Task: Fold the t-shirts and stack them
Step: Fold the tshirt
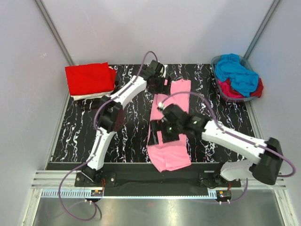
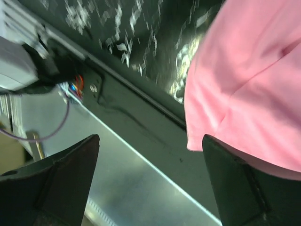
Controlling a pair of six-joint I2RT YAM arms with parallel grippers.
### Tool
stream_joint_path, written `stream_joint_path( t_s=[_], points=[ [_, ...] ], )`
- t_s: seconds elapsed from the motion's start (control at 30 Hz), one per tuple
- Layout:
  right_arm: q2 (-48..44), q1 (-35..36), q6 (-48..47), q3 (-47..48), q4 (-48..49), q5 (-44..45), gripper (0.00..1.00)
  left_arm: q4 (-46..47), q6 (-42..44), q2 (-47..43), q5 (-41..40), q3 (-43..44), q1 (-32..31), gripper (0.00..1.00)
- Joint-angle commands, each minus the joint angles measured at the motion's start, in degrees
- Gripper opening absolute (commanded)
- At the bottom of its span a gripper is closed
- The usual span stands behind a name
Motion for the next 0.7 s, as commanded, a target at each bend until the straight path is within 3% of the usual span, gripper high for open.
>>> stream_joint_path(
  t_s=[0.0,0.03,0.1,0.2,0.33,0.37,0.53,0.67],
  points=[
    [-5.10,-1.91,-6.76,8.66,-10.72,11.92,0.99,5.11,3.19,-13.12,-2.23,-0.07,1.78,0.91],
    [-5.45,-5.40,-6.77,9.56,-12.04,13.41,1.00,1.01,3.80,-13.99,-3.21,1.51,2.04,0.97],
    [-6.24,-11.37,-6.42,9.92,-13.98,15.28,1.00,-2.71,3.63,-15.31,-5.93,5.12,3.00,0.99],
    [-5.20,-22.20,-7.73,8.60,-12.15,14.22,0.98,-6.06,1.09,-21.45,-8.84,0.58,5.37,0.99],
    [4.19,-26.78,-11.42,12.54,-10.73,15.71,0.94,-3.18,-0.85,-38.29,-10.25,-17.42,6.61,0.99],
    [6.74,-27.49,-11.60,14.12,-11.26,15.63,0.93,-2.30,-1.03,-41.39,-9.99,-25.55,6.61,0.99],
    [23.79,-29.16,-13.62,28.26,-13.97,20.70,0.91,0.35,-2.08,-63.37,-13.14,-50.62,6.44,0.99],
    [37.22,-30.04,-14.06,42.13,-19.25,26.16,0.88,-3.33,-3.83,-76.21,-15.61,-59.10,6.52,0.99]
  ],
)
